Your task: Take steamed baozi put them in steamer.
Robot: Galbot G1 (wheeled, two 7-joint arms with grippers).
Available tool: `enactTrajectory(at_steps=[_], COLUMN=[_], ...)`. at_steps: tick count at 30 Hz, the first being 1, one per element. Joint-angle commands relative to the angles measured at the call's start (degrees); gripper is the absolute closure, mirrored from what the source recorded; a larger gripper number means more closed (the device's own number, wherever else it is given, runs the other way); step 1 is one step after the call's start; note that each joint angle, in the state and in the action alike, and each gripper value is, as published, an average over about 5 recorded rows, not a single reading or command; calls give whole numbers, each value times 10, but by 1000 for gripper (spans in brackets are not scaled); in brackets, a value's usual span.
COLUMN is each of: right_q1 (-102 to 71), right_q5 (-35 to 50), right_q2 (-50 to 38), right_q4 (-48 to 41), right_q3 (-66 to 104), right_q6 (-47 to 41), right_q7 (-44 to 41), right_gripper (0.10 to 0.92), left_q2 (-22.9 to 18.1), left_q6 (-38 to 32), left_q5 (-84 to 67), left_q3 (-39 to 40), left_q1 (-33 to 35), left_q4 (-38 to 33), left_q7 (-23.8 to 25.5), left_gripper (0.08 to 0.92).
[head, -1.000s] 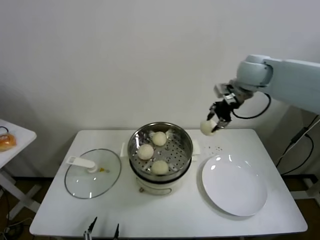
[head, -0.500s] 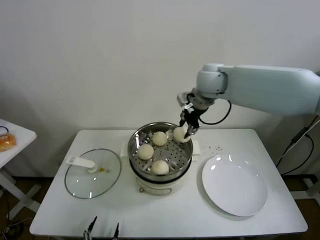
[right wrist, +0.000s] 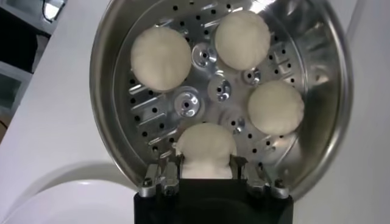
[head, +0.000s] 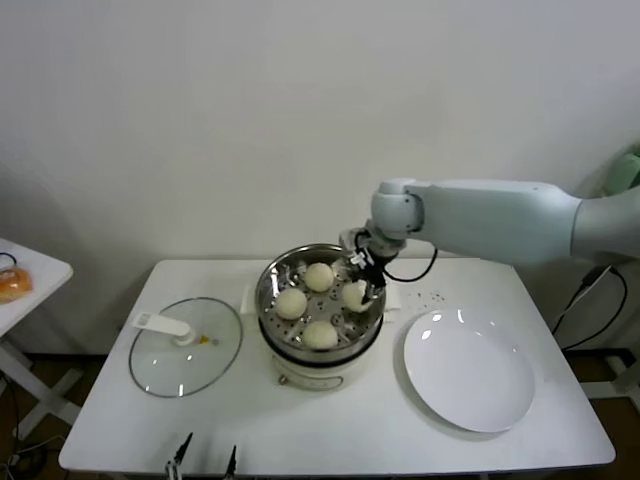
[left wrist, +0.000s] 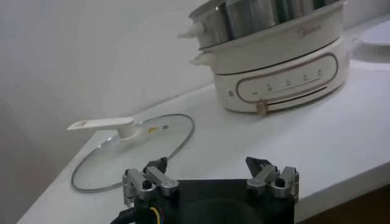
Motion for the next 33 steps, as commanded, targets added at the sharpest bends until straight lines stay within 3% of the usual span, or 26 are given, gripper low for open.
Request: enactTrajectory(at_steps=[1,4,11,17,25,33], right_q1=[-44,-43,7,50,-190,-478], right_q5=[-31,-38,8,80,170,179], right_q2=[9,7,-22,-119,-332,-454], right_q4=[-10,-10,6,51,185,300], right_q3=[11,14,20,67,369,625], right_q6=[-5,-6,-1,10,-1,50], right_q7=[15,19,10,26,280,428], right_gripper=[472,428,241,203,203,203], left_q2=[0,0,1,1,3,5], left_q6=[-1,-2,-3,-2,-5,-7], left_q5=[0,0,1,1,-9,-14], left_q3=[0,-1,-1,-1,-2,-1], left_q1=[1,2,4,6,-2,-6], left_q4=[-1,-2,-8,-17,-17,-13], left_q7=[0,-1,-1,-1,-7,-8], left_gripper=[177,177,177,177,177,177])
